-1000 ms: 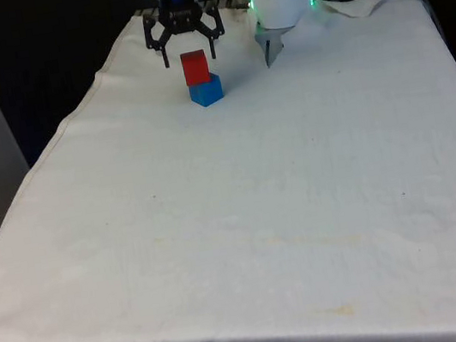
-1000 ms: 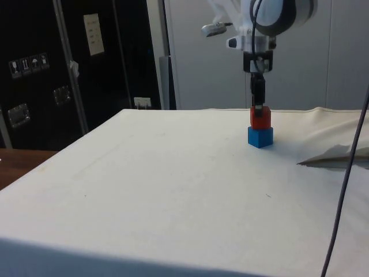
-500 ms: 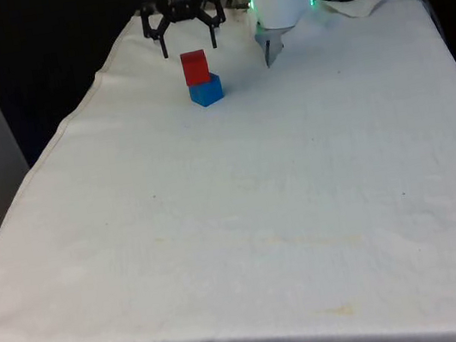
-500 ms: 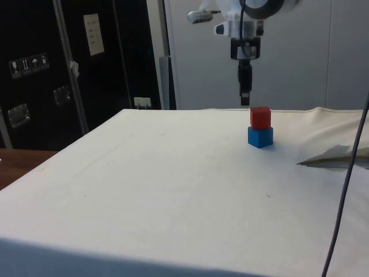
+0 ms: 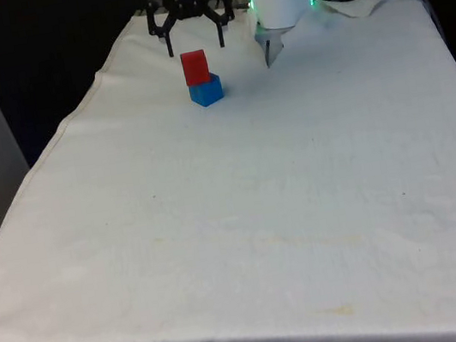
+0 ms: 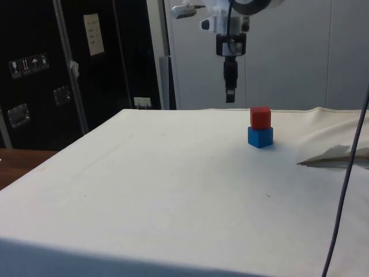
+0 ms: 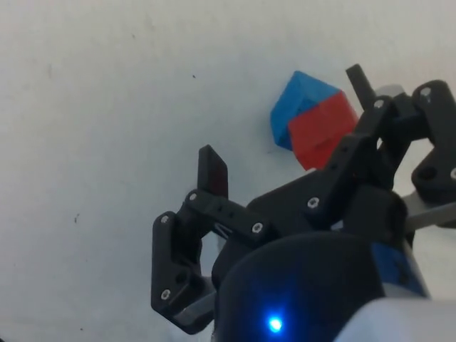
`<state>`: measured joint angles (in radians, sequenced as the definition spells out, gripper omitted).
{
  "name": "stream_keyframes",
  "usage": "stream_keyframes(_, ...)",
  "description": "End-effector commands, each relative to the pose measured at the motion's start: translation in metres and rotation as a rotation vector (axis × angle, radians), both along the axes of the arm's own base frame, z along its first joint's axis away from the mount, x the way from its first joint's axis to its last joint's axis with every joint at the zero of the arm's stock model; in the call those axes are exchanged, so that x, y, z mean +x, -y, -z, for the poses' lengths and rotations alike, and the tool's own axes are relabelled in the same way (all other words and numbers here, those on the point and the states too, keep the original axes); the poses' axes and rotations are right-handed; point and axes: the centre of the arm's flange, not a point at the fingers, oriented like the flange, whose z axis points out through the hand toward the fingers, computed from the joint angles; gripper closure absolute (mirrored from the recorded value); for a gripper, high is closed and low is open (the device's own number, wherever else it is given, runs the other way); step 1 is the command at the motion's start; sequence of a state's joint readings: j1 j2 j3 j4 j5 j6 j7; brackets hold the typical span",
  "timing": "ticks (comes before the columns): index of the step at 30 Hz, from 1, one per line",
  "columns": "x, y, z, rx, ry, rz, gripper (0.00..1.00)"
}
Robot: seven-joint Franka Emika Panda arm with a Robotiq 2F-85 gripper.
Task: Stack the two cubes.
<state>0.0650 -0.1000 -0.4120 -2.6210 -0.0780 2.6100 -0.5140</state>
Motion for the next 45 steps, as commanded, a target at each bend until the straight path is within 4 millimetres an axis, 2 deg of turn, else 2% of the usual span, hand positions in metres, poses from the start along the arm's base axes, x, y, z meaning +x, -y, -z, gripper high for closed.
stream_keyframes(1,0.003,-0.003,0.000,0.004,-0.003,0.002,0.00)
stream_keyframes(27,0.053,-0.054,-0.013,-0.022,0.040,-0.031,0.00)
stream_keyframes(45,0.079,-0.076,-0.019,-0.031,0.065,-0.030,0.00)
